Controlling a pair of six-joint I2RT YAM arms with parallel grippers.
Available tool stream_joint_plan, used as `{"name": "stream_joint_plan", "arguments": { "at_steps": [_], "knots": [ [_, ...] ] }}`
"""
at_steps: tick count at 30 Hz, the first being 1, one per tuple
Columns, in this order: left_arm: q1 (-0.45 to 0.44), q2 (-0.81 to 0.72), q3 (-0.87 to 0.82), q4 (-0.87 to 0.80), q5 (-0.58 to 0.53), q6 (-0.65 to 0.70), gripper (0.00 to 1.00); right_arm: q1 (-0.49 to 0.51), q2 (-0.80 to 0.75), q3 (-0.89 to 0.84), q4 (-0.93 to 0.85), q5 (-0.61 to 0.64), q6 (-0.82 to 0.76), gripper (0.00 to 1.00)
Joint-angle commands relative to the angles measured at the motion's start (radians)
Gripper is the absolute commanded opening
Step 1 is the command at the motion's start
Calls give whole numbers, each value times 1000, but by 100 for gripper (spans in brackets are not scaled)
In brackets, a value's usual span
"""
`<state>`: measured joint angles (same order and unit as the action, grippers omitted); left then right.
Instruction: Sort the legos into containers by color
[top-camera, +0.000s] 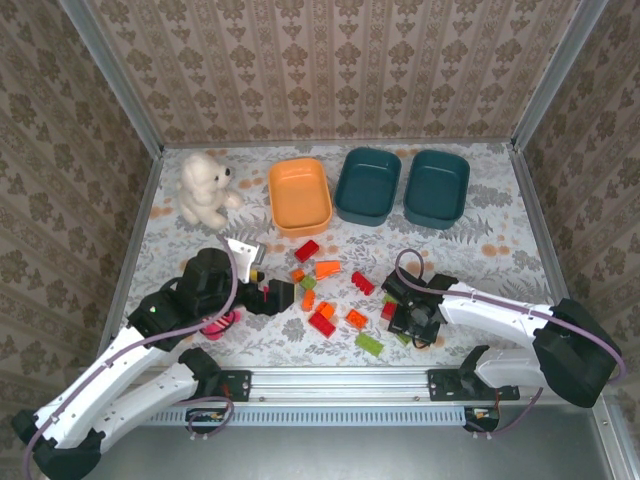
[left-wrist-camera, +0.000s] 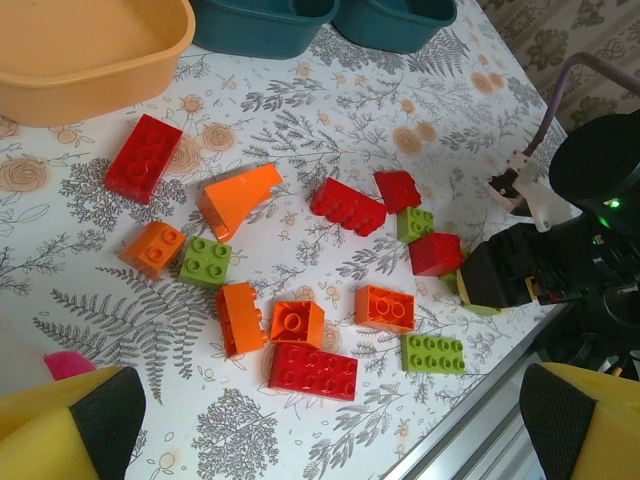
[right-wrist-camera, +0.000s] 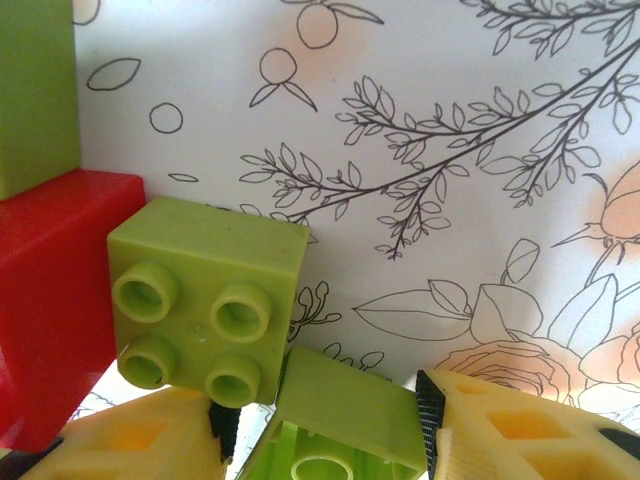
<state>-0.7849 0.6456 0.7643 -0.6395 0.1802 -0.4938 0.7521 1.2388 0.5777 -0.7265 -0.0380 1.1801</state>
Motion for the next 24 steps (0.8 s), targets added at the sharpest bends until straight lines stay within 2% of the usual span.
{"name": "stream_joint_plan", "arguments": {
  "at_steps": [1, 9, 15, 18, 20, 24],
  "knots": [
    [-4, -6, -11, 18, 14, 3, 100, -4, -21, -18, 2, -19, 42, 50],
    [-5, 15, -12, 48, 26, -6, 100, -3, -30, 88, -110, 47, -9, 31],
    [-4, 56, 19, 98, -5, -24, 100, -32, -28, 346, -301, 152, -145, 27],
    [1, 108, 47, 149, -20, -41, 100, -132, 6, 512, -353, 182, -260, 26],
    [12, 167, 78, 186, -15, -53, 100, -233, 55, 621, -346, 181, -353, 26],
    [32, 302, 160, 249, 4, -62, 100, -396, 227, 816, -305, 165, -501, 25]
  ]
}}
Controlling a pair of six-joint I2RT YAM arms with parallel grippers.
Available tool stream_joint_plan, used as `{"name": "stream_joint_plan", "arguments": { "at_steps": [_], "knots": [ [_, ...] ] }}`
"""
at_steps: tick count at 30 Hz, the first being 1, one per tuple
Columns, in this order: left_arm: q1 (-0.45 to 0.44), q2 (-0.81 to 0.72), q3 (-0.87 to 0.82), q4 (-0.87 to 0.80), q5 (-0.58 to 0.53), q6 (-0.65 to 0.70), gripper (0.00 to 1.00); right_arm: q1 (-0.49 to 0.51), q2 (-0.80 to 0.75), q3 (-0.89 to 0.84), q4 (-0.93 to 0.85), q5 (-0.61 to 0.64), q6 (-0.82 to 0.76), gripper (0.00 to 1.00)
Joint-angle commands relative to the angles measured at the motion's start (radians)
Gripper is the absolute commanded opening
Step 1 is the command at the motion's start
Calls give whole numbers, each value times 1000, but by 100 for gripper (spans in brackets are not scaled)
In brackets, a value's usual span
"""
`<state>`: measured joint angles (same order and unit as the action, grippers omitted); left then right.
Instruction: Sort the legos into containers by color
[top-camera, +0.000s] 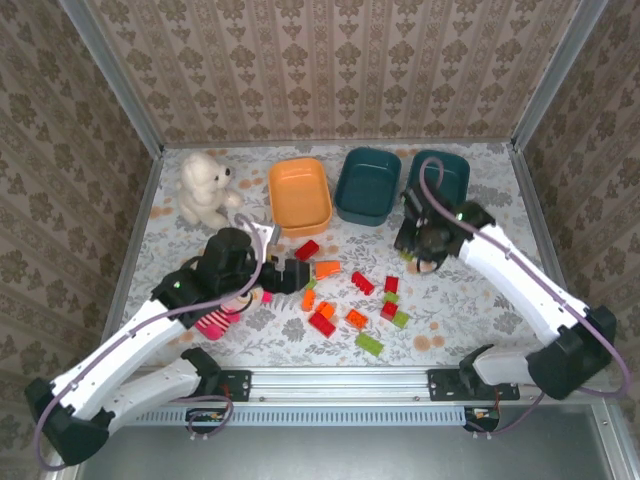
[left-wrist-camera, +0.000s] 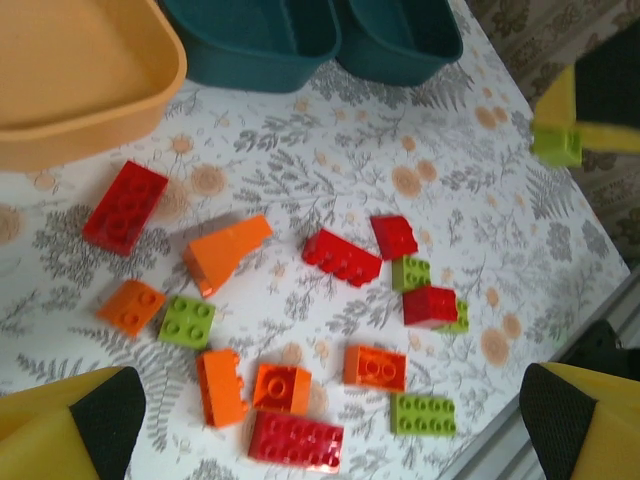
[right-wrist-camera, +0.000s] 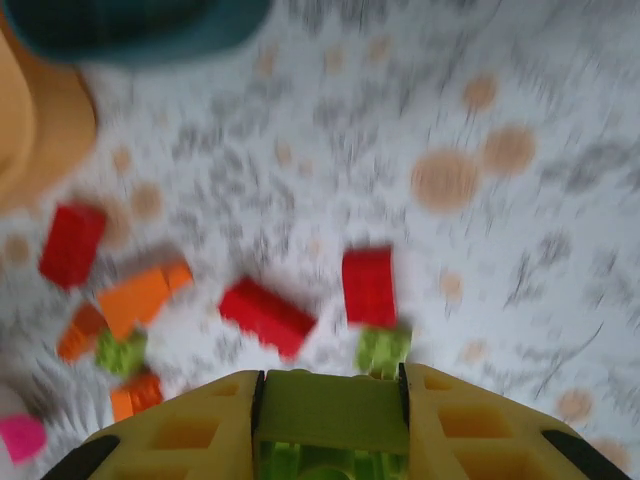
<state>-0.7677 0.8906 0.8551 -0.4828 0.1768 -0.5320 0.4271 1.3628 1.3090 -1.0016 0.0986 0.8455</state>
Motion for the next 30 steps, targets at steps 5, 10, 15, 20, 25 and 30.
{"name": "stream_joint_plan", "arguments": {
  "at_steps": [5, 10, 15, 20, 25, 30],
  "knots": [
    [82, 232, 196, 145, 28, -43, 100, -237, 345, 255, 56, 9, -235, 25],
    [141, 379, 314, 135, 61, -58, 100, -339, 592, 441, 86, -32, -256, 26],
    [152, 465, 372, 114, 57, -68, 100, -396, 830, 647, 31, -68, -258, 26],
    [154, 490, 383, 92, 35, -79, 100, -413, 996, 828, -58, -70, -268, 36],
    [156, 488, 372, 80, 32, -92, 100, -422, 1016, 861, -70, -71, -279, 57],
    [154, 475, 364, 46, 23, -91, 99, -412, 920, 861, -53, -75, -296, 75]
  ]
}}
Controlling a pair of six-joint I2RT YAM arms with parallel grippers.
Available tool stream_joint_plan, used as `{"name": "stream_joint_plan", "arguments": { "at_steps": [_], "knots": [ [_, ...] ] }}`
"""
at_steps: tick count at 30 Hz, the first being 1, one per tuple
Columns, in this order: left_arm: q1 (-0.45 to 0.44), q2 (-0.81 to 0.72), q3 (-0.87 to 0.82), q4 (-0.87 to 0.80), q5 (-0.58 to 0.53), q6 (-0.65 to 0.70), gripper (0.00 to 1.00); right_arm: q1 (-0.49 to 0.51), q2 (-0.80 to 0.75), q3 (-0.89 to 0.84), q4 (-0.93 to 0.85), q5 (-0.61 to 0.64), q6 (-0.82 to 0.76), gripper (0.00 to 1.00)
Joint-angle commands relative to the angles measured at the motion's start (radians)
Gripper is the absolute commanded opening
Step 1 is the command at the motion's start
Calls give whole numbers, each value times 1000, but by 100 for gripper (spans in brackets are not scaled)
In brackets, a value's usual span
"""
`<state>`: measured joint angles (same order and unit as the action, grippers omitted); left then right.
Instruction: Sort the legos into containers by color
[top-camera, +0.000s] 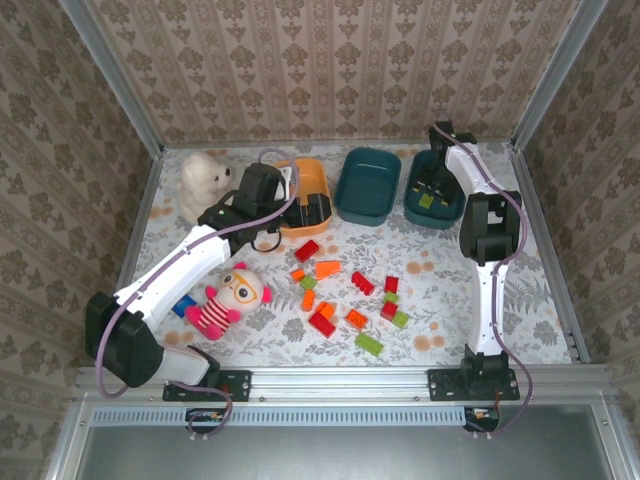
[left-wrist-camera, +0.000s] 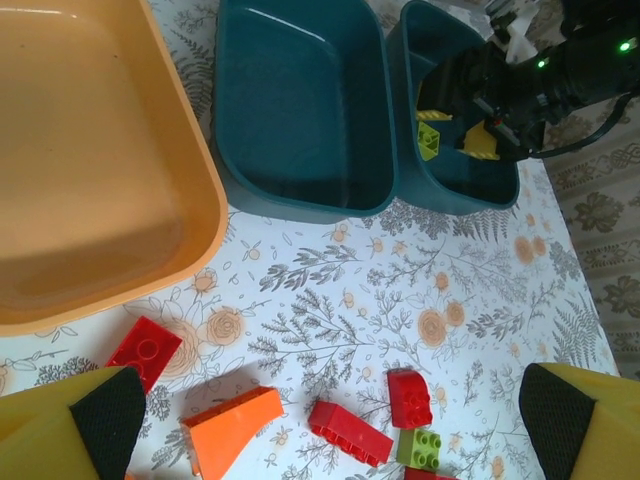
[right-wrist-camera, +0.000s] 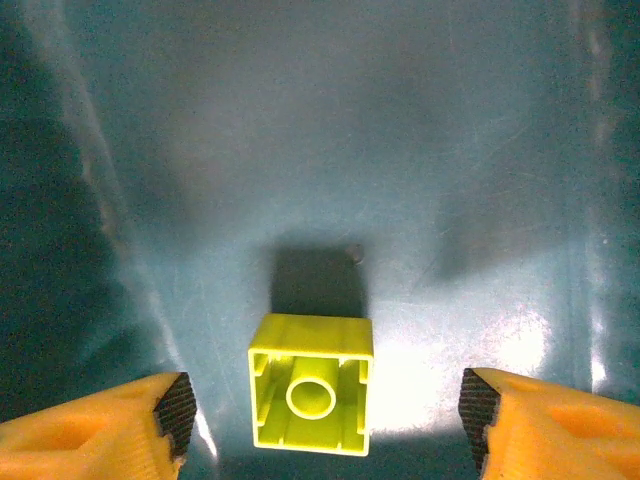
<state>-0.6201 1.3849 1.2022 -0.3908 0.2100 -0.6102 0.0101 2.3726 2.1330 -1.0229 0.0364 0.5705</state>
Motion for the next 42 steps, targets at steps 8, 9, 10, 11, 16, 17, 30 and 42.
{"name": "stream_joint_plan", "arguments": {
  "at_steps": [8, 9, 10, 11, 16, 17, 30, 42],
  "knots": [
    [-19, -89, -65, -118, -27, -4, 96, 122, -422, -129, 88, -5, -37, 76],
    [-30, -99, -80, -126, -33, -4, 95, 148, -472, -180, 123, -10, -40, 76],
    [-41, -112, -97, -138, -42, -1, 95, 181, -535, -248, 163, -12, -46, 77],
    [-53, -125, -113, -151, -52, 2, 95, 214, -601, -322, 206, -17, -50, 77],
    [-105, -179, -197, -206, -80, 14, 92, 356, -919, -724, 456, -195, -23, 78],
    [-116, -184, -216, -216, -84, 16, 91, 380, -991, -814, 521, -262, -10, 80],
    [-227, 0, -278, -263, -86, 58, 70, 520, -1452, -1380, 604, -581, 128, 85],
    [-245, 237, -191, -242, -115, 59, 54, 528, -1427, -1406, 610, -585, 134, 82]
  ]
}}
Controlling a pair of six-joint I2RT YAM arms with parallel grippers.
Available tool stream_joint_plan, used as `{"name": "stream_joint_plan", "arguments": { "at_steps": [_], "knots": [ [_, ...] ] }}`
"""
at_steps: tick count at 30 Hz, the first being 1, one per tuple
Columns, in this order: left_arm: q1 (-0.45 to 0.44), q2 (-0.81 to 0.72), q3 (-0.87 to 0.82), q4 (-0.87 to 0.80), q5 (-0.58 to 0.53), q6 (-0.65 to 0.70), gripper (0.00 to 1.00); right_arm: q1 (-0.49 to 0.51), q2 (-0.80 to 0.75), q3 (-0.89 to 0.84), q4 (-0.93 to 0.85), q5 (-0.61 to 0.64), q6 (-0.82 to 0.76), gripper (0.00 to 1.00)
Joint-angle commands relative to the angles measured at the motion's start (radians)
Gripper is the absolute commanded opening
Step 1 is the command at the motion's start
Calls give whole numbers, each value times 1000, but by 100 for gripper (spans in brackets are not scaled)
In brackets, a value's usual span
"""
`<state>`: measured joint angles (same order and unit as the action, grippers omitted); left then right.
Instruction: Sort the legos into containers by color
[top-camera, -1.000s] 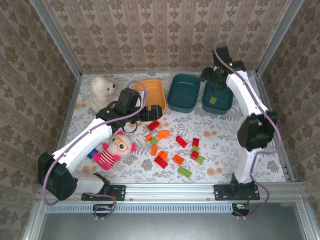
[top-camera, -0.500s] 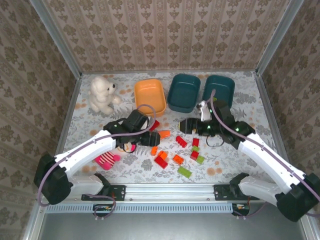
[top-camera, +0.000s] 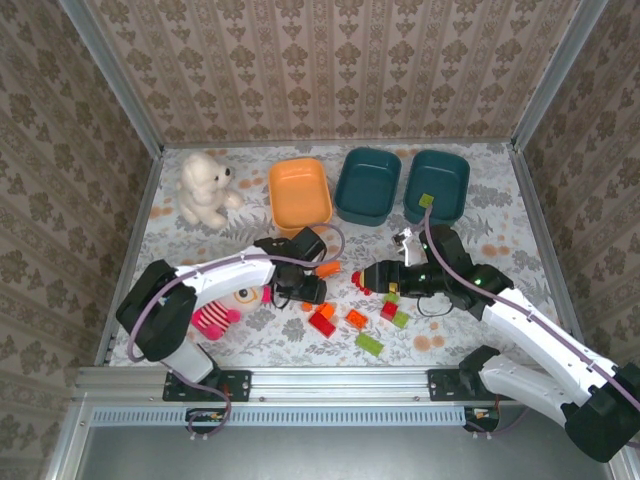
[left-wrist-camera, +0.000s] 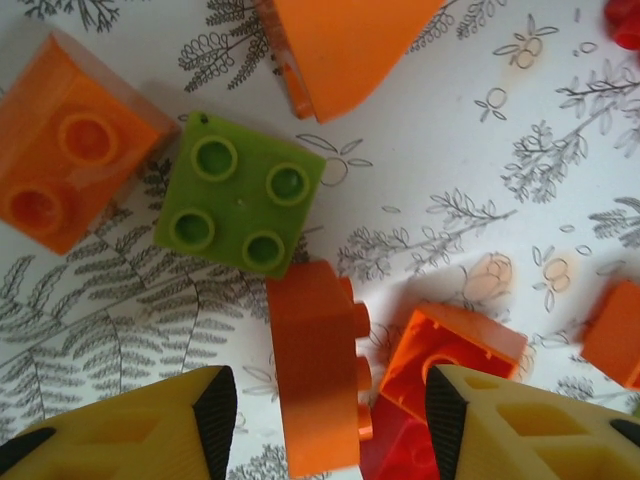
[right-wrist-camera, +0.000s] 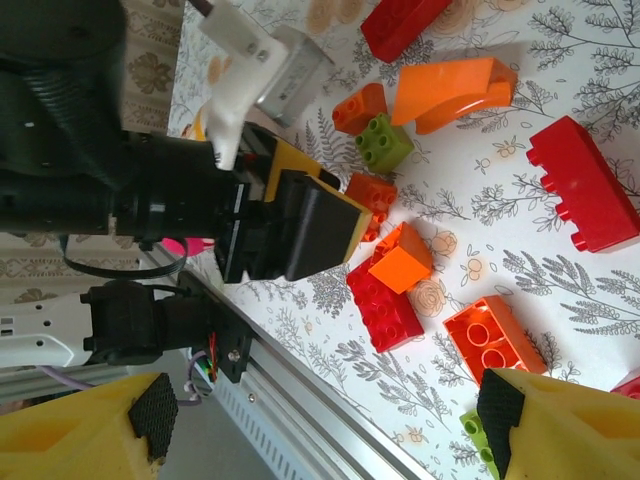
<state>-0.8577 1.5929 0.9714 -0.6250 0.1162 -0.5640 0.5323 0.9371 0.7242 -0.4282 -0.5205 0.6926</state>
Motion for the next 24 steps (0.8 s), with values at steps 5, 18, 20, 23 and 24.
{"name": "stream_joint_plan", "arguments": {
  "at_steps": [5, 18, 20, 23, 24],
  "knots": [
    [-7, 88, 58, -18, -48, 25, 46, 6, 29, 19, 6, -36, -2, 81],
    [-17, -15, 224, -202, -101, 32, 20, 5, 51, 121, -50, 20, -46, 77],
    [12, -40, 298, -250, -104, 36, 19, 5, 49, 144, -31, 51, -44, 77],
    [94, -26, 398, -271, -86, 64, 18, 5, 63, 171, 62, 76, -21, 77],
    [125, -8, 433, -273, -77, 74, 18, 4, 77, 182, 89, 82, -13, 78]
  ]
}}
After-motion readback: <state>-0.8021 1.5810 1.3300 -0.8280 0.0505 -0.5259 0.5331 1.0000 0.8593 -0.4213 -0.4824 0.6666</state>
